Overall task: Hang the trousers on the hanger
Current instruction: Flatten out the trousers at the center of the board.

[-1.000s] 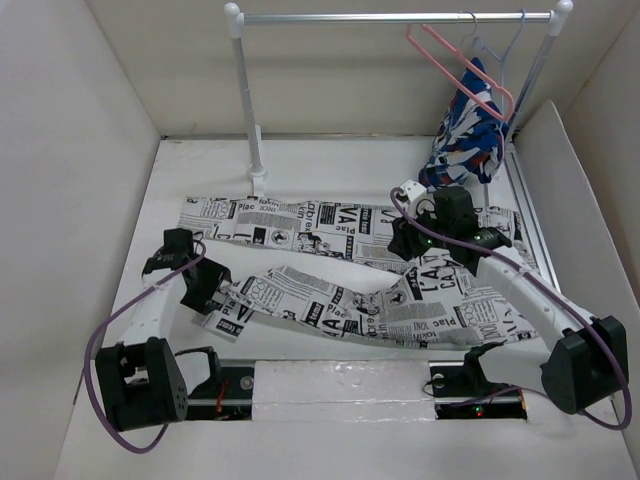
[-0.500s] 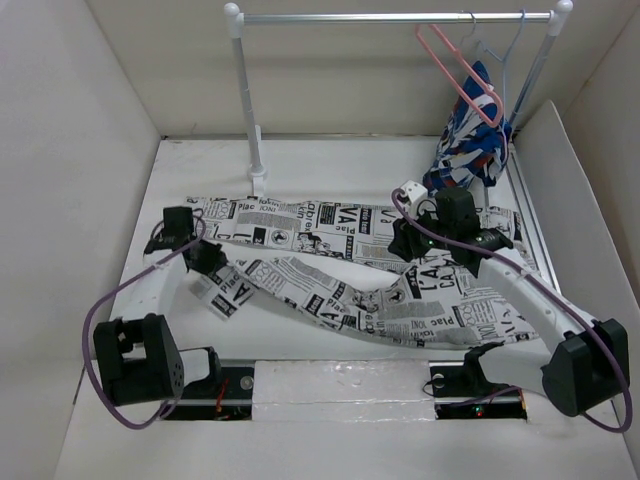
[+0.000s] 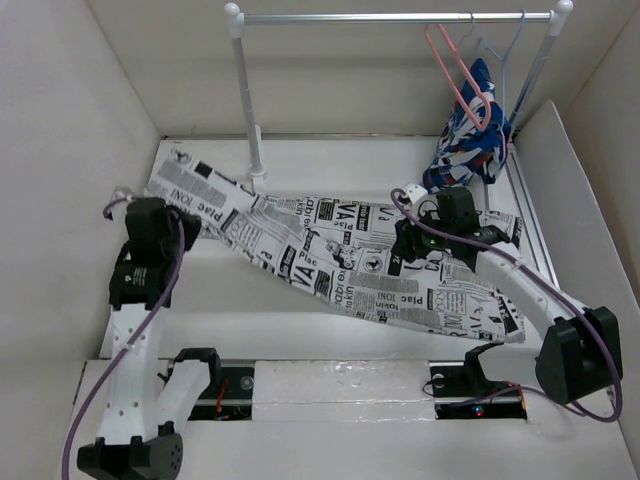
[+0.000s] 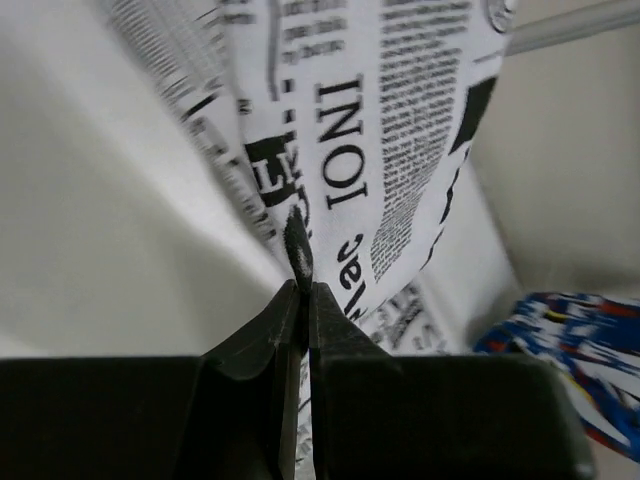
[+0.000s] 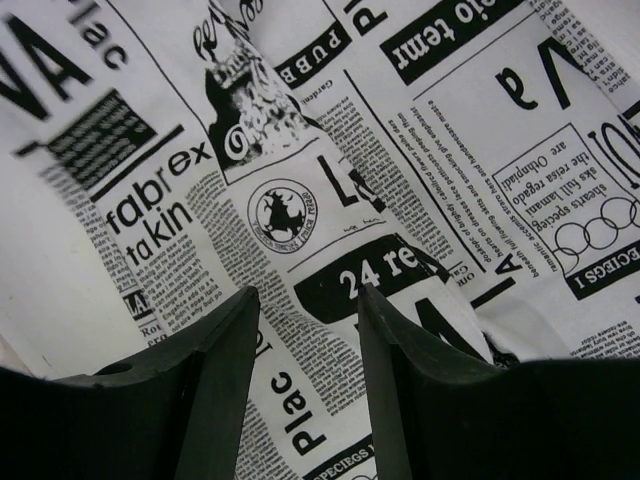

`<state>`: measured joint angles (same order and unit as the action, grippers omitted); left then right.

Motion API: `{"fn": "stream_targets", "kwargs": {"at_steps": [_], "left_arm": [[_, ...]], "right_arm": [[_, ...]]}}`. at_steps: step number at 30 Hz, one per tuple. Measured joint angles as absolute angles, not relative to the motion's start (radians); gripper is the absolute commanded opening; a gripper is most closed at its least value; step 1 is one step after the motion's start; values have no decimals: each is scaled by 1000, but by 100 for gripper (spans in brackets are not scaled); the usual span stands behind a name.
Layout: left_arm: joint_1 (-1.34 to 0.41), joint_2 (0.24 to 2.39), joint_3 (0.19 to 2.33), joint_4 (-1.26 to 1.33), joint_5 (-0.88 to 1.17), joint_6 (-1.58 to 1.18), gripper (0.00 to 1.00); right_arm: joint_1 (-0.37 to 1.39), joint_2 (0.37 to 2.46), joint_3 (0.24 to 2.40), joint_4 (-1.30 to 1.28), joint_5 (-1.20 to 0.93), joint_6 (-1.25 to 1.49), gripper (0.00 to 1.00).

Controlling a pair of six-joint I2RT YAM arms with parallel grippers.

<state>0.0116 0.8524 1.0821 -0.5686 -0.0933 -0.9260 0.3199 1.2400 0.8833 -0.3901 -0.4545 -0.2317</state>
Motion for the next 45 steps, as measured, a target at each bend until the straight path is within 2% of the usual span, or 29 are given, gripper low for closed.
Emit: {"fn": "stream_targets", "kwargs": {"at_steps": [5, 11, 12, 13, 15, 16, 20, 27, 29, 30, 31, 32, 35, 39, 45], "left_arm": [[38, 746, 809, -690, -169, -1002, 0], [47, 744, 737, -747, -273, -1060, 0], [47, 746, 731, -747, -287, -1069, 3], [47, 747, 727, -752, -304, -1077, 12], [47, 749, 728, -760, -348, -1080, 11], [47, 752, 735, -766, -373, -1080, 0], [47, 788, 849, -782, -451, -1038, 0], [47, 831, 1032, -705, -459, -968, 0], [47, 831, 1031, -663, -443, -946, 17], [47, 825, 1009, -644, -433, -938, 46], [47, 819, 976, -637, -422, -933, 47], [47, 831, 935, -630, -412, -928, 59], [47, 910, 833, -634, -375, -950, 62], [51, 1114, 774, -645, -363, -1003, 73], [58, 1117, 753, -625, -387, -1085, 71]], "right_arm": [[299, 1249, 864, -394, -476, -258, 50], [282, 1217, 817, -426, -489, -273, 52], [281, 1211, 814, -437, -492, -274, 53], [281, 1206, 813, -446, -495, -277, 54], [279, 1195, 813, -458, -498, -280, 55], [279, 1188, 813, -465, -498, -282, 55], [273, 1157, 811, -490, -498, -286, 56], [266, 1156, 810, -490, -519, -285, 56], [267, 1166, 810, -490, -524, -285, 56], [267, 1171, 810, -490, -524, -285, 54], [267, 1176, 810, -489, -525, -285, 54], [269, 1179, 810, -487, -525, -284, 53], [291, 1182, 810, -483, -525, -280, 51], [331, 1186, 810, -478, -525, -276, 53], [367, 1186, 809, -460, -532, -270, 54]]}}
